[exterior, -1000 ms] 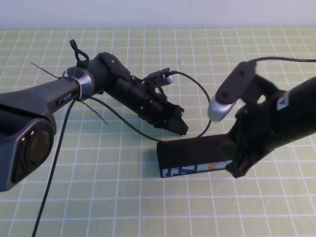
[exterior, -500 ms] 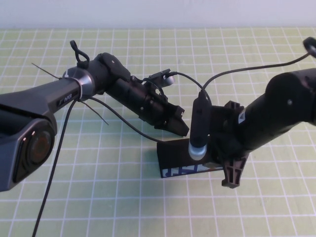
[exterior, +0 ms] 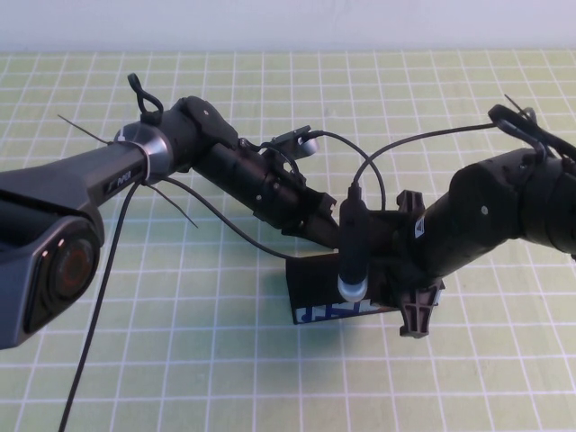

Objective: Take glasses out of glasses case
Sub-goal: Pick up the glasses from the glasses case

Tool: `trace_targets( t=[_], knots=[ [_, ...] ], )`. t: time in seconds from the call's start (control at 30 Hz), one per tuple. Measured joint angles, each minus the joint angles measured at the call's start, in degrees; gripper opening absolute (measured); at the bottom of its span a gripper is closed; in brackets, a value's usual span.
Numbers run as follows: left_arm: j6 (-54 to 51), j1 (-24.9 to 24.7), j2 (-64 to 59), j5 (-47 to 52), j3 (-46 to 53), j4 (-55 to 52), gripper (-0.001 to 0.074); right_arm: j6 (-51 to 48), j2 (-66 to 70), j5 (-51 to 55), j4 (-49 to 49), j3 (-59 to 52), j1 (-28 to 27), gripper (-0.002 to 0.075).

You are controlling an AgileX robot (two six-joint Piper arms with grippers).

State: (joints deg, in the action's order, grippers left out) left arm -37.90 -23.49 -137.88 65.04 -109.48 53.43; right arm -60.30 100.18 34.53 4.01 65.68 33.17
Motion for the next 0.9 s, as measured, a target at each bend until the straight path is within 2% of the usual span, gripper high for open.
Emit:
trace_targets(
  t=[0.7, 0.77, 0.9],
  knots=[
    [0.0, 0.0, -0.04, 0.48, 0.0, 0.13, -0.0003, 0.0, 2.44, -5.8, -5.25, 0.11, 0.0, 0.0347],
    [0.0, 0.0, -0.13, 0.57, 0.0, 0.13, -0.0003, -0.08, 2.44, -5.8, -5.25, 0.11, 0.0, 0.0324],
    [0.0, 0.0, -0.13, 0.81, 0.0, 0.13, -0.0003, -0.08, 2.44, -6.01, -5.28, 0.11, 0.0, 0.0232]
  ],
)
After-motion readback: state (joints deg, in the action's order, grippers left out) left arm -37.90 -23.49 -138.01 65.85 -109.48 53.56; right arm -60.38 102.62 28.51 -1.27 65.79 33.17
